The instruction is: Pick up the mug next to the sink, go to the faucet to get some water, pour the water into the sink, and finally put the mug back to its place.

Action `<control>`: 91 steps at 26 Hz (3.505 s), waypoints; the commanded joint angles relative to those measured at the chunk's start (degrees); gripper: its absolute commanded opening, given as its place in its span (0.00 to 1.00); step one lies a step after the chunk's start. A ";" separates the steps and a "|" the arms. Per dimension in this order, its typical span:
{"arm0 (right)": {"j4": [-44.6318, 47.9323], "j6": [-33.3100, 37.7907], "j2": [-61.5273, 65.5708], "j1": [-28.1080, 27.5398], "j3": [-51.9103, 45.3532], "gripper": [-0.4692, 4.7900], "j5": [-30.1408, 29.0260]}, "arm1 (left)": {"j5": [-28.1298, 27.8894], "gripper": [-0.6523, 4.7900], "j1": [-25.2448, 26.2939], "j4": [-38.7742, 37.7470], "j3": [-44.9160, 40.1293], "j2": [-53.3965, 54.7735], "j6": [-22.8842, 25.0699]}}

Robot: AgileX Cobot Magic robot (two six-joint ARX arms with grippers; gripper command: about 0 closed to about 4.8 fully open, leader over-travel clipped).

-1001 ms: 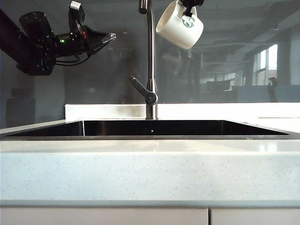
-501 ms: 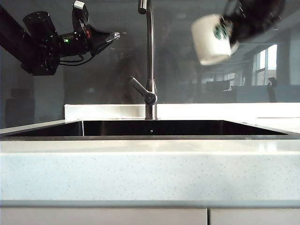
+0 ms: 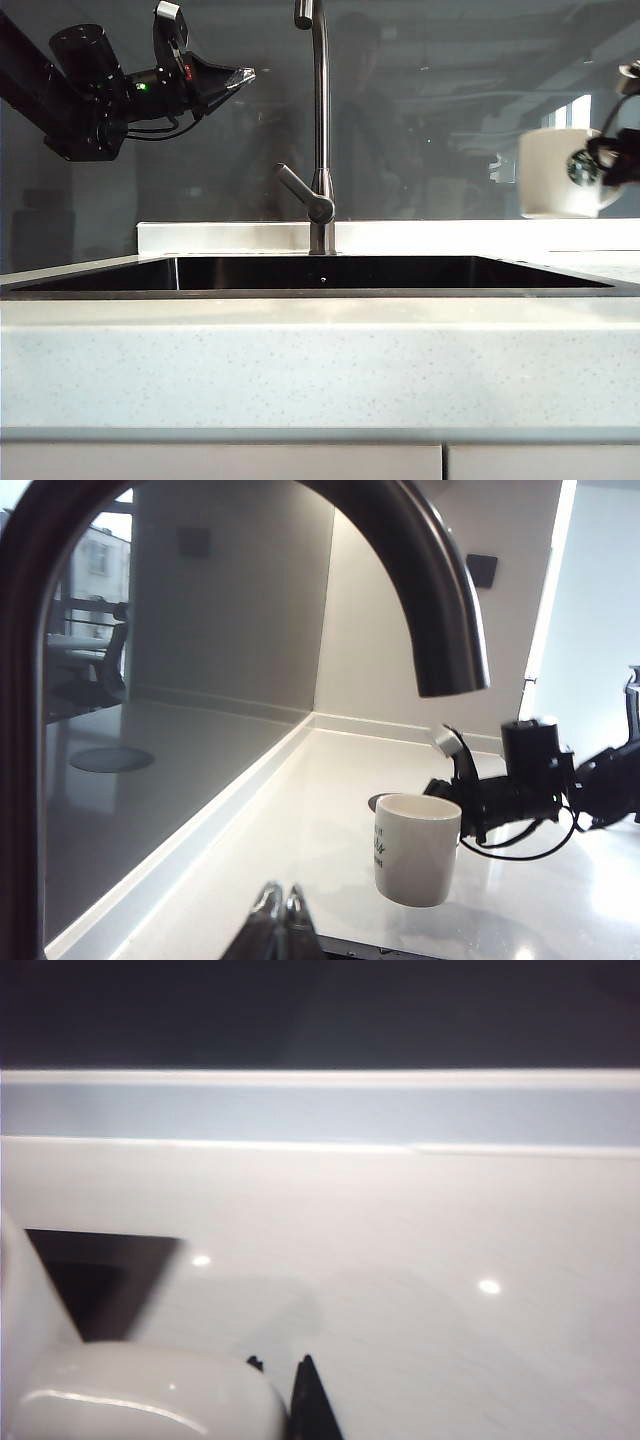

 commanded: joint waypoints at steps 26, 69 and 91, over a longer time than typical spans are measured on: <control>16.15 0.15 7.23 2.78 -2.86 0.08 13.22 | -0.09 0.11 -0.96 0.70 0.17 -0.68 -0.17; 12.24 0.17 6.38 3.17 -5.05 0.28 10.99 | 0.17 0.11 -0.94 0.70 0.15 -0.68 -0.20; 8.39 0.20 -5.46 2.25 -14.10 0.28 8.96 | -0.22 0.11 -0.94 0.72 0.15 -0.68 -3.96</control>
